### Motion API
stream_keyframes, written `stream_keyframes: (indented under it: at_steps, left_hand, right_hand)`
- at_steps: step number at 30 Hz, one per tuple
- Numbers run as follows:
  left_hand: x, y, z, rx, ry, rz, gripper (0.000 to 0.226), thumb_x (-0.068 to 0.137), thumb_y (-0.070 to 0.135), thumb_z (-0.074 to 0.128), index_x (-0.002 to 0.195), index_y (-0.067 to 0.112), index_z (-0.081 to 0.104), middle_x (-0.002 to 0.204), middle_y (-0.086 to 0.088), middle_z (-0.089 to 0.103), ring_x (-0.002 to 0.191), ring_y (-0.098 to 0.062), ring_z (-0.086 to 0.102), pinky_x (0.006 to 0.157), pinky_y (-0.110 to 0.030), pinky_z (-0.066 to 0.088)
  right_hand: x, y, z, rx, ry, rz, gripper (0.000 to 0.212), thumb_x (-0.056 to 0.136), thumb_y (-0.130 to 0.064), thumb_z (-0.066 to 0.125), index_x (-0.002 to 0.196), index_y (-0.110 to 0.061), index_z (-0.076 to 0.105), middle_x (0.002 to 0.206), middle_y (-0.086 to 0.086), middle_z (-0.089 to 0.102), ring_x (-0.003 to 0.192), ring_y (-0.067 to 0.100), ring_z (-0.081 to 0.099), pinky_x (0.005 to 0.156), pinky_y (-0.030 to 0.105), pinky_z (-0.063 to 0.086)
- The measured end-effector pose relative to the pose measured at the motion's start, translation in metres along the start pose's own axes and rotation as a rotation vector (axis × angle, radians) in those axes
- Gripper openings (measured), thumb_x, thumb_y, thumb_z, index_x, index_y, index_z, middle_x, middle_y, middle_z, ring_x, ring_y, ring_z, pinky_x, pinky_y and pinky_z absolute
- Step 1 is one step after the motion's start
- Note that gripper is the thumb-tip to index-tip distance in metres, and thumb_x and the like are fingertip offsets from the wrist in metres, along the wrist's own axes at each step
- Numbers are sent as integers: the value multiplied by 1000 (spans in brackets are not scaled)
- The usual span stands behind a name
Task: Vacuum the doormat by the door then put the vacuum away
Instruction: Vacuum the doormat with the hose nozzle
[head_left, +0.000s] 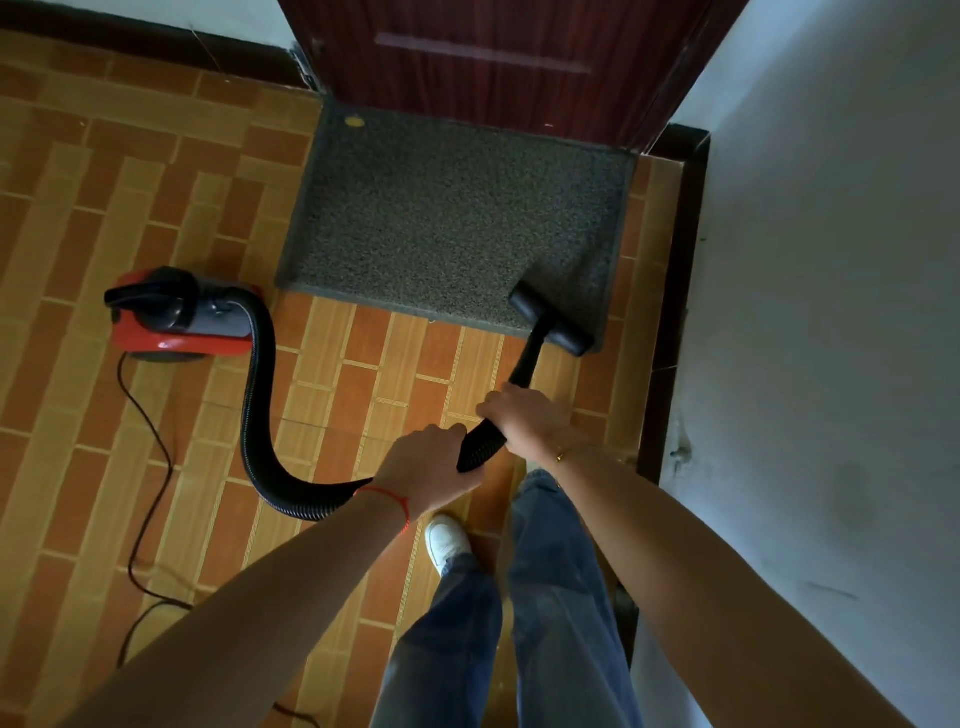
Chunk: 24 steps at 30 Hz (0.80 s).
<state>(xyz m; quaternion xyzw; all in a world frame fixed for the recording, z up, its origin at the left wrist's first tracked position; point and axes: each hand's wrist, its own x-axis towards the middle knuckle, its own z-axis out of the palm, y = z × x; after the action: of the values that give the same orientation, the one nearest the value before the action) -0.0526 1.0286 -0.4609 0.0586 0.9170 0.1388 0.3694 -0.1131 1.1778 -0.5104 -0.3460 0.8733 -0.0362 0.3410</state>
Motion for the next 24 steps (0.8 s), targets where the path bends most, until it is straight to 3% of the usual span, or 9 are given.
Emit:
stream_keyframes:
  at_steps: [8, 18, 24]
  left_hand:
    - [37, 22, -13, -75, 14, -14, 34, 91, 48, 50, 99, 14, 51, 71, 5, 50, 61, -17, 56, 53, -29, 47]
    - [121, 62, -63, -151, 52, -53, 33, 90, 44, 53, 99, 13, 52, 67, 7, 44, 58, -15, 49, 46, -25, 33]
    - [177, 92, -102, -140, 71, -62, 34, 90, 45, 53, 101, 13, 51, 74, 4, 47, 64, -17, 51, 54, -27, 39]
  right_hand:
    - [12, 43, -20, -47, -47, -15, 19, 91, -4, 56, 107, -14, 59, 110, 4, 60, 112, 25, 53, 88, 38, 51]
    - [43, 137, -70, -98, -59, -40, 19, 91, -5, 56, 108, -16, 58, 112, 1, 60, 112, 23, 54, 85, 36, 50]
    - [66, 199, -106, -115, -68, -24, 21, 89, -1, 55, 105, -13, 61, 108, 3, 63, 107, 23, 59, 83, 40, 56]
